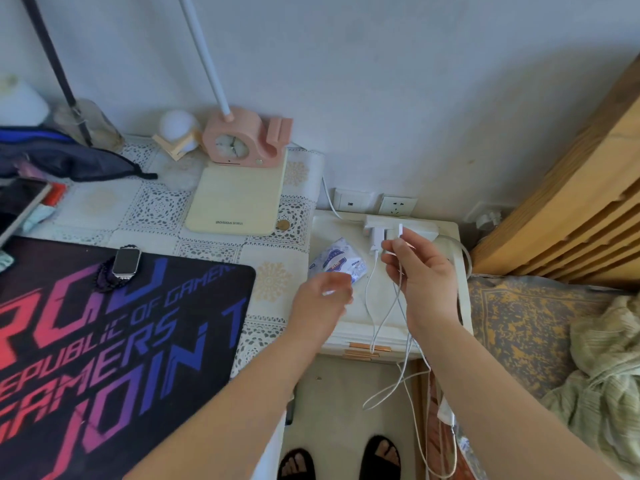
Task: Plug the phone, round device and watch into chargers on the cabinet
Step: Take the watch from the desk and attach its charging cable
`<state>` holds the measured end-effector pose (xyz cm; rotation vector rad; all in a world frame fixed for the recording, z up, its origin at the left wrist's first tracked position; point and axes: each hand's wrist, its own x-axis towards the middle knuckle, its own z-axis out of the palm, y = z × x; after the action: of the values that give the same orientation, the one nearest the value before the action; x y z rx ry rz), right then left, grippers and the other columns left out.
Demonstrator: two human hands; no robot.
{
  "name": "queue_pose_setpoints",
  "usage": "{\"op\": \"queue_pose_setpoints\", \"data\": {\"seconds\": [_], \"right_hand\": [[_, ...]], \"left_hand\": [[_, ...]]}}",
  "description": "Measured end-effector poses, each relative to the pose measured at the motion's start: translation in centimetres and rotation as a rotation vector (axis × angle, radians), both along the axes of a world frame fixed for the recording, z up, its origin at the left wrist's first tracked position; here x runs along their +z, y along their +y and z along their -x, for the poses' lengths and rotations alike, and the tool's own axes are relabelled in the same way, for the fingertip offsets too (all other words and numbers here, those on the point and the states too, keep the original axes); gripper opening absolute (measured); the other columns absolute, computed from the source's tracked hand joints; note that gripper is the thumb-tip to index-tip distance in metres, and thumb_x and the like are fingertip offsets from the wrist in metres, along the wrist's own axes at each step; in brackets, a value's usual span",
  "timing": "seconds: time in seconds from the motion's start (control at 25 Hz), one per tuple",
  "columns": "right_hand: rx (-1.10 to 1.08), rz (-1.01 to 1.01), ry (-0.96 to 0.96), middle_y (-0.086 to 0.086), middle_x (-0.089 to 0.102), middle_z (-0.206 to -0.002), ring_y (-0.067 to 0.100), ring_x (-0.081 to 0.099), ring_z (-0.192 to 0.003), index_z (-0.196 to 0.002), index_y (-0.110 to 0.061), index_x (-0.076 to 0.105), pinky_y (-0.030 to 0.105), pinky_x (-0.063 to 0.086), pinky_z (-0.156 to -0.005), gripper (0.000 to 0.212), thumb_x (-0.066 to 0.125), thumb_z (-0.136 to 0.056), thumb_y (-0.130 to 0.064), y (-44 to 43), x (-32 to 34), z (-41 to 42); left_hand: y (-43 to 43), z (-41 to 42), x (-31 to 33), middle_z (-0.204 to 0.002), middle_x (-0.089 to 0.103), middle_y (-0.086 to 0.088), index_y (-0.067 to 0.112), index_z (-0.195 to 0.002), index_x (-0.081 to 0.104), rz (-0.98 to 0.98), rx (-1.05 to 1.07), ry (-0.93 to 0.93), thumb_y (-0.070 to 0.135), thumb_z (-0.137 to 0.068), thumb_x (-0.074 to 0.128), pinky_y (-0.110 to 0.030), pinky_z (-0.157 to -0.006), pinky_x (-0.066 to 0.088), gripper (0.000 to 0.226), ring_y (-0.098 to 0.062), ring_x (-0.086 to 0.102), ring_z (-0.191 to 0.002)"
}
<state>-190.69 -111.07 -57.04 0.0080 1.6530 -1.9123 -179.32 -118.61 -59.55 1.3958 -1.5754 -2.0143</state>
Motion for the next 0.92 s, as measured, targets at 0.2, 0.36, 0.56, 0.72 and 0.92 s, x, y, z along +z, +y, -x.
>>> {"op": "queue_pose_setpoints", "data": {"seconds": [0.2,0.36,0.56,0.72,0.92], "right_hand": [[0.048,0.001,0.001,0.001,0.074,-0.074,0.010,0.069,-0.066,-0.090,-0.015,0.064,0.018,0.056,-0.065,0.009,0.064,-0.087,-0.007,-3.0,0.7,-3.1],[0.122,-0.020,0.033,-0.003,0.074,-0.069,0.007,0.067,-0.060,-0.085,-0.015,0.063,0.014,0.051,-0.055,0.009,0.063,-0.087,-0.006,-5.9,0.8,-5.8],[0.181,-0.024,0.071,0.002,0.067,-0.077,0.010,0.064,-0.064,-0.081,-0.018,0.066,0.021,0.053,-0.065,0.014,0.067,-0.084,-0.005,-7.8,0.4,-8.0],[0.216,-0.072,0.097,-0.002,0.065,-0.069,0.012,0.059,-0.069,-0.081,-0.020,0.068,0.024,0.049,-0.072,0.015,0.068,-0.084,-0.005,-8.3,-0.6,-9.3],[0.222,-0.111,0.093,-0.003,0.067,-0.075,0.012,0.059,-0.074,-0.083,-0.020,0.071,0.024,0.049,-0.076,0.013,0.069,-0.082,-0.007,-8.4,-1.6,-10.0]], "left_hand": [[-7.6,-4.9,3.2,-0.099,0.069,0.011,0.024,-0.094,0.069,0.530,0.176,-0.129,0.012,-0.086,0.056,-0.006,-0.074,0.043,0.019,-0.007,0.062,-0.095],[-12.4,-12.0,2.7,-0.114,0.063,-0.005,0.018,-0.106,0.066,0.844,0.379,-0.475,0.016,-0.085,0.059,-0.033,-0.085,0.042,0.022,-0.023,0.057,-0.103],[-16.1,-16.9,1.6,-0.138,0.046,-0.015,0.009,-0.130,0.051,0.706,0.472,-0.785,0.038,-0.080,0.067,-0.052,-0.098,0.037,0.059,-0.038,0.044,-0.125],[-16.9,-18.4,0.7,-0.138,0.044,-0.009,0.018,-0.135,0.050,0.682,0.370,-0.856,0.051,-0.080,0.063,-0.052,-0.102,0.033,0.066,-0.035,0.040,-0.126],[-16.5,-18.8,0.2,-0.124,0.051,-0.006,0.023,-0.121,0.065,0.966,0.299,-0.861,0.042,-0.080,0.067,-0.047,-0.093,0.036,0.045,-0.033,0.046,-0.113]]}}
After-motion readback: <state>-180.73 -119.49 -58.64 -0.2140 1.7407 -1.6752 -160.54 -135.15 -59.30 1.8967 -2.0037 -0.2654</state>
